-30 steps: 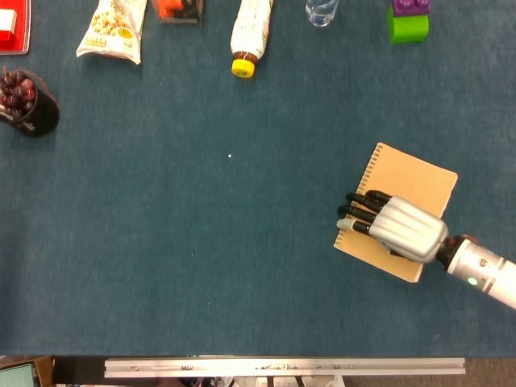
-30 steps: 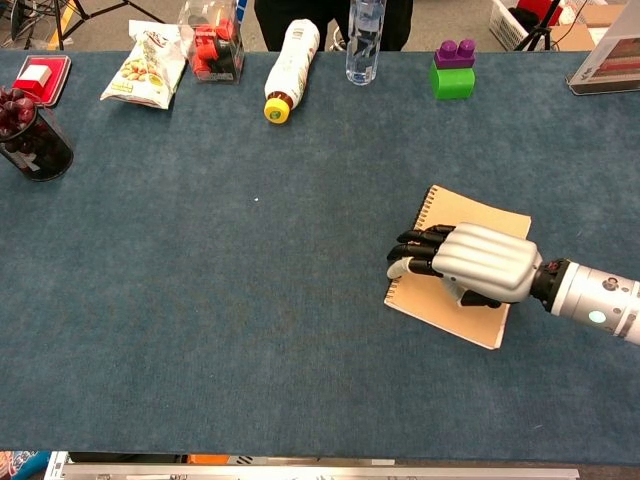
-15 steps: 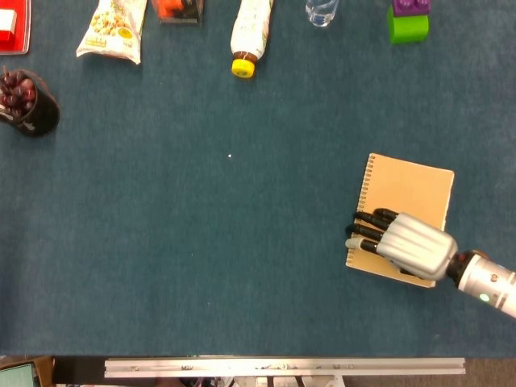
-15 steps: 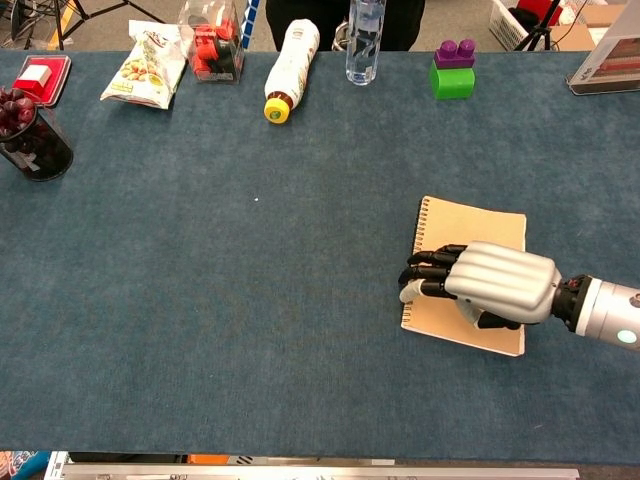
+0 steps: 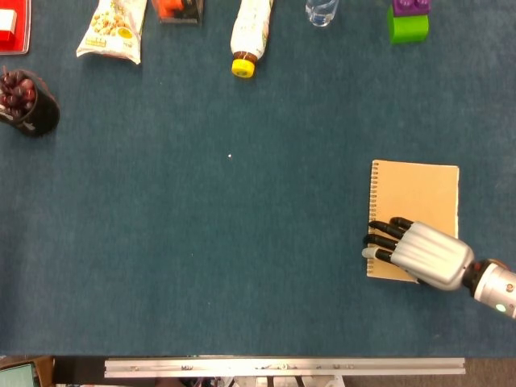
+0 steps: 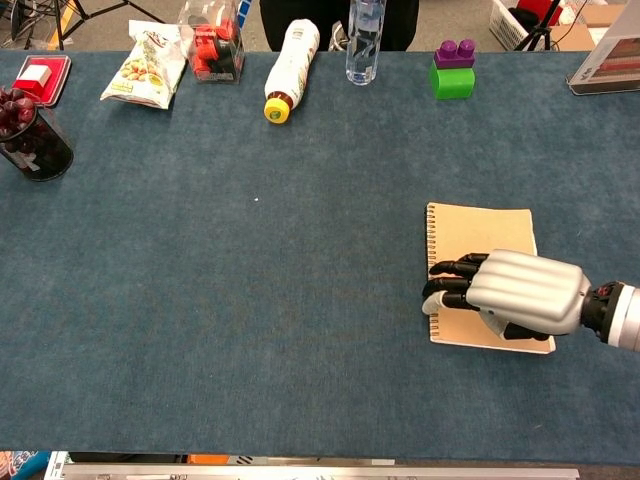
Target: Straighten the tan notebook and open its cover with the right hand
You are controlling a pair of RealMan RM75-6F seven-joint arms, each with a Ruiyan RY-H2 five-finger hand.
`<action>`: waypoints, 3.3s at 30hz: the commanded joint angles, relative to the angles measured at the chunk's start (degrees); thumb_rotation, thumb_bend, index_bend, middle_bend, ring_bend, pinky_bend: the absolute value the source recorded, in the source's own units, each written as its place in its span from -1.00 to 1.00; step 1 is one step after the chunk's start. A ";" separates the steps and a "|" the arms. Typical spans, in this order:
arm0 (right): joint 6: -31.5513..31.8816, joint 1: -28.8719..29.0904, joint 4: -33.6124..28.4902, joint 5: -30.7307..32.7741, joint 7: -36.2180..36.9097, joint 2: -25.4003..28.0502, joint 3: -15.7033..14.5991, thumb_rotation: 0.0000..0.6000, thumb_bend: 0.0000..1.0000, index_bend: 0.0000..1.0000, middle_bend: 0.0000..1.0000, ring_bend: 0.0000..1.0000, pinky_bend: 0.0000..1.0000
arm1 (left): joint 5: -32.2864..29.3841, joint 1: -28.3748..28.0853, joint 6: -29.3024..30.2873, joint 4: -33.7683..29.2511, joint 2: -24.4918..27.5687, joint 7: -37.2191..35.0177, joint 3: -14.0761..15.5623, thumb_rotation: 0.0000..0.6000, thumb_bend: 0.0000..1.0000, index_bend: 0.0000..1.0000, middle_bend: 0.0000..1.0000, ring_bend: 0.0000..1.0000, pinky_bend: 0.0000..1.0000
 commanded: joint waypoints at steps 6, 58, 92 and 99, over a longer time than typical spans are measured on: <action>-0.58 -0.65 -2.75 0.13 -2.77 2.48 0.02 1.00 1.00 -0.51 -0.56 -0.78 -0.55 | -0.16 -0.03 -0.02 0.02 -0.09 0.22 -0.04 1.00 -0.65 -0.20 -0.22 -0.08 -0.19; 16.09 -8.60 24.84 -4.56 2.40 0.68 5.35 1.00 -0.98 -0.69 -0.83 -0.91 -0.58 | -0.39 -0.28 -0.78 0.36 -0.64 1.00 0.30 1.00 -0.65 -0.20 -0.22 -0.08 -0.19; 13.88 -6.41 31.44 -5.89 8.87 -6.00 2.79 1.00 -0.57 -0.78 -0.93 -1.00 -0.73 | -0.27 -0.32 -1.00 0.08 -0.14 0.00 0.34 1.00 -0.65 -0.20 -0.22 -0.08 -0.19; 13.44 -6.49 30.40 -5.29 8.05 -5.24 2.73 1.00 -0.57 -0.78 -0.93 -1.00 -0.73 | -0.35 -0.32 -0.99 0.09 -0.23 0.20 0.35 1.00 -0.65 -0.20 -0.22 -0.08 -0.19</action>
